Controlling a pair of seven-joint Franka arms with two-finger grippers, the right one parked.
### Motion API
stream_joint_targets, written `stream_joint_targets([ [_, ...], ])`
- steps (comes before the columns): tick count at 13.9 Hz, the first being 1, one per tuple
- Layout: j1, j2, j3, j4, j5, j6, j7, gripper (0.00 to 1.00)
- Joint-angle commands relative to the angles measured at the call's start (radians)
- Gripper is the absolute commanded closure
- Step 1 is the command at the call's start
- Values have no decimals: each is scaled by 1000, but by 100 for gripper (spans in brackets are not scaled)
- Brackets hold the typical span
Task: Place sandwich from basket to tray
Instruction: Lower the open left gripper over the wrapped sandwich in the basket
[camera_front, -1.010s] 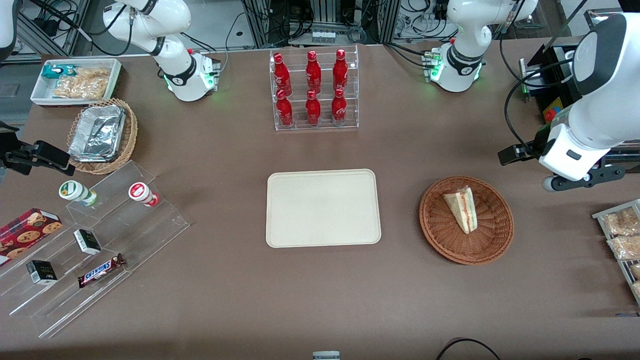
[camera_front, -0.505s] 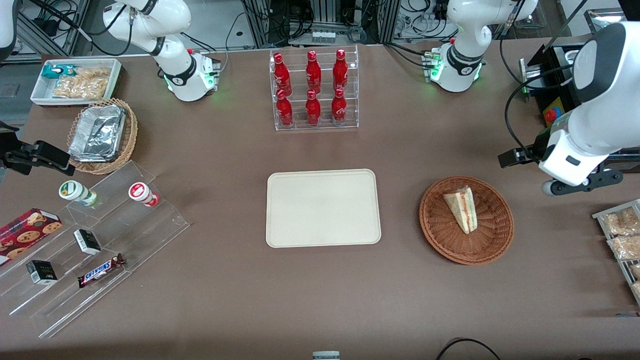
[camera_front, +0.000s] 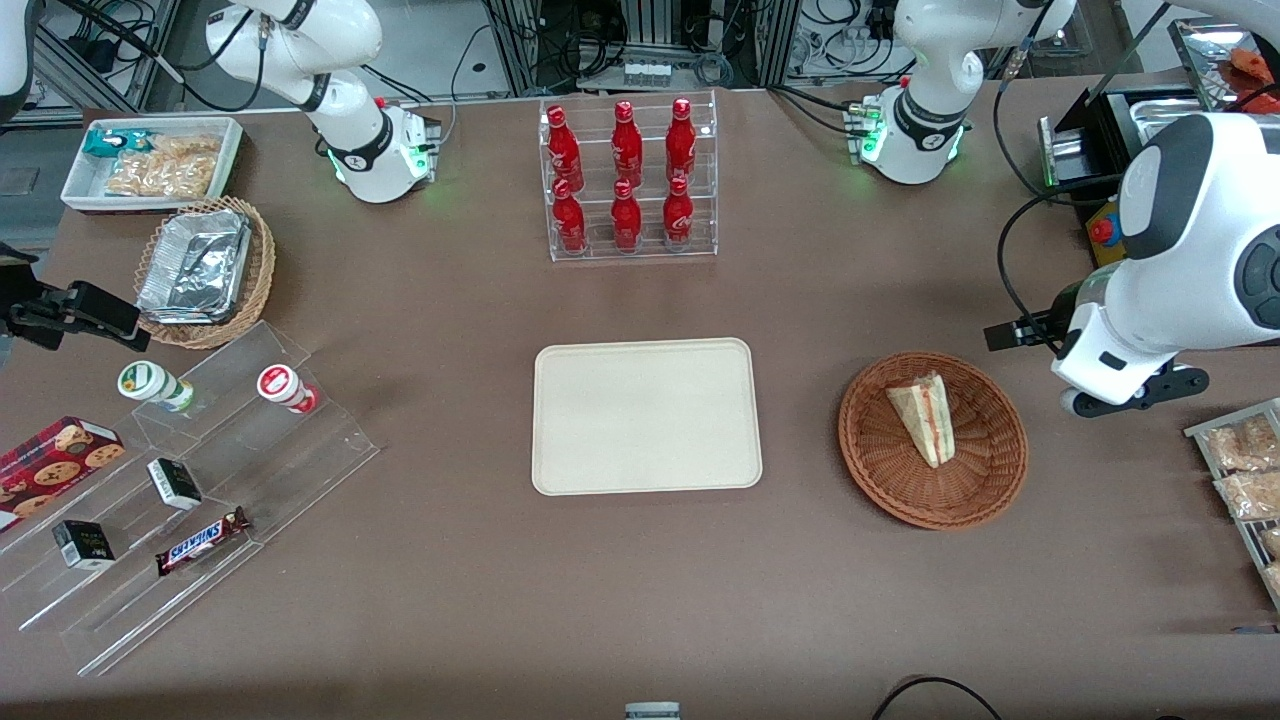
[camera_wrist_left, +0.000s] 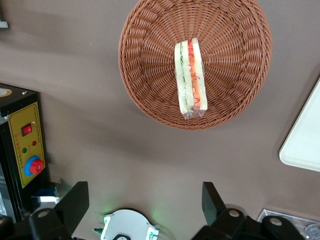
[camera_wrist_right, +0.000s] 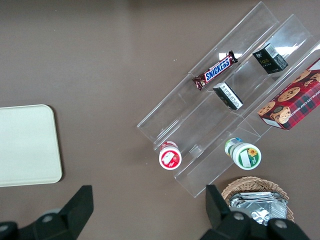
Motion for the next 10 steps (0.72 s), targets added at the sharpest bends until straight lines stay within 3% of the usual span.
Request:
stream_joint_targets([
  [1, 6, 54, -6, 4, 9, 47, -40, 0],
  [6, -2, 195, -8, -104, 8, 329, -195, 0],
  [10, -1, 212, -8, -260, 5, 545, -202, 0],
])
